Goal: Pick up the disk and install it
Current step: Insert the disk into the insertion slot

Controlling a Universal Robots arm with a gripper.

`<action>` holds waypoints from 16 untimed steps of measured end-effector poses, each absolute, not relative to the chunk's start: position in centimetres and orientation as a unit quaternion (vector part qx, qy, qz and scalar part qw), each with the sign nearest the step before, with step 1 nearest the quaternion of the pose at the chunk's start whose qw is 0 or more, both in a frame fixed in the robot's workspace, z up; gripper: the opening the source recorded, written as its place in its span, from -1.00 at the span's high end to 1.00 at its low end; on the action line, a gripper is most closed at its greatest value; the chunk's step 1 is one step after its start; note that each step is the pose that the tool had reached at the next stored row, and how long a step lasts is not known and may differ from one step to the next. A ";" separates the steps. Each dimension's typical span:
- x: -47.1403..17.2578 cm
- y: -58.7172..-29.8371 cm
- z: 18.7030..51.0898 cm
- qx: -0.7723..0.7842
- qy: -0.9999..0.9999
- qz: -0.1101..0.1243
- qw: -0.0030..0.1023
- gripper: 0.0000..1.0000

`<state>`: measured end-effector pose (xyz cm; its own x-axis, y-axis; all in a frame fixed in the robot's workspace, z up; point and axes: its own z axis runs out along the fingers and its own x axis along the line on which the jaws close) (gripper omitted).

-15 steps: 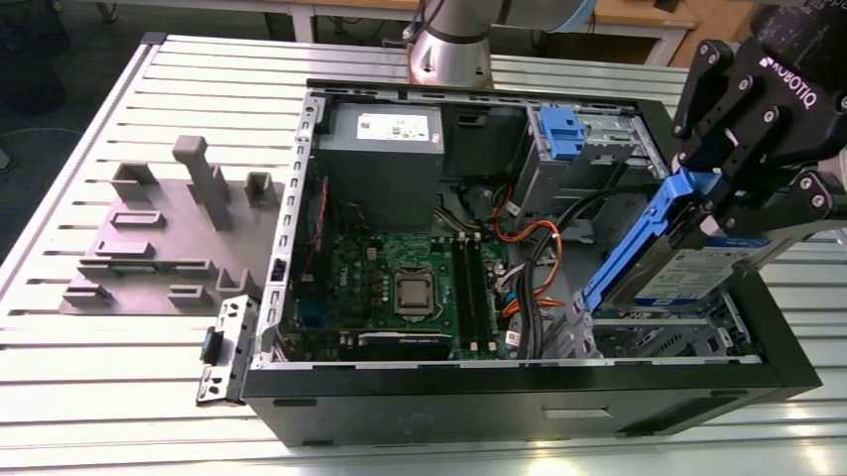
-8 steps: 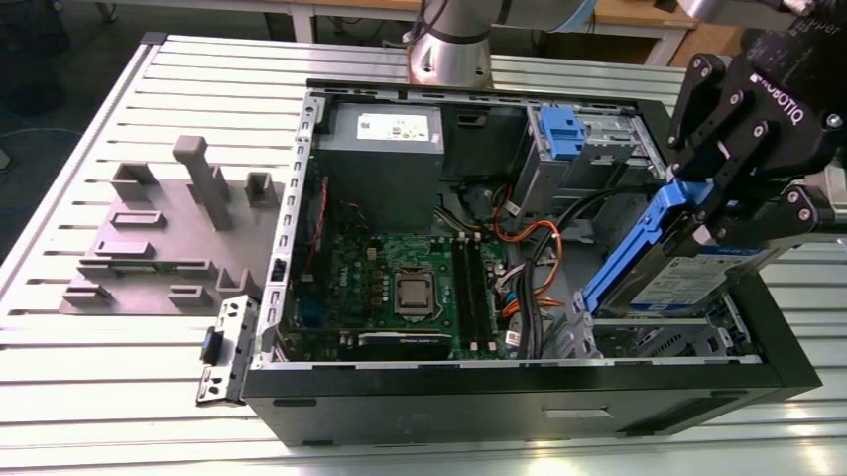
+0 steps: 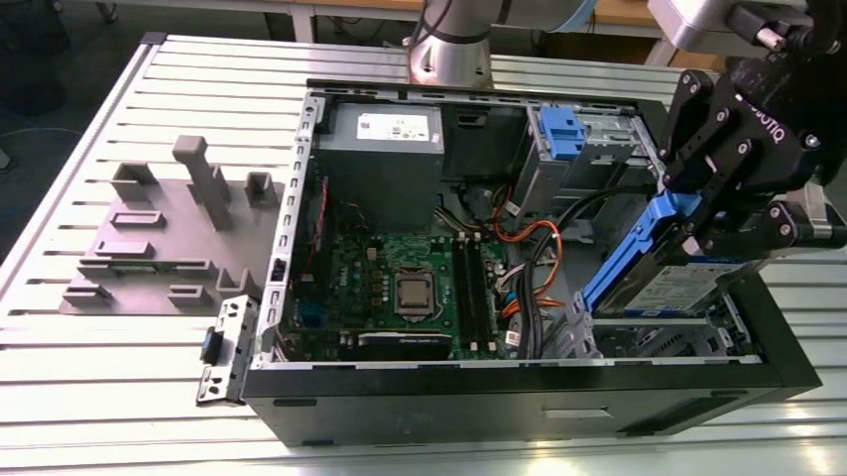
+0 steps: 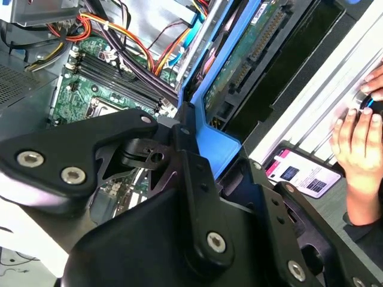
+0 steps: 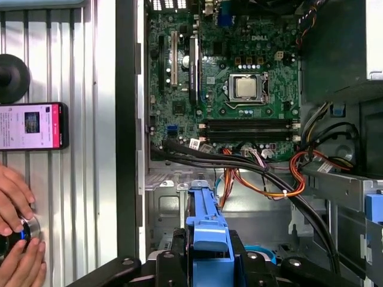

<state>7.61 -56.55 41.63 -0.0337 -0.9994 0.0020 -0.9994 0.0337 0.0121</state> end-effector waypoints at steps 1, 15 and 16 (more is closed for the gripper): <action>7.6 -56.6 41.6 0.695 -0.719 -0.004 0.005 0.27; 7.6 -56.6 40.2 0.695 -0.719 -0.003 0.005 0.12; 7.6 -56.6 40.0 0.695 -0.719 -0.003 0.005 0.15</action>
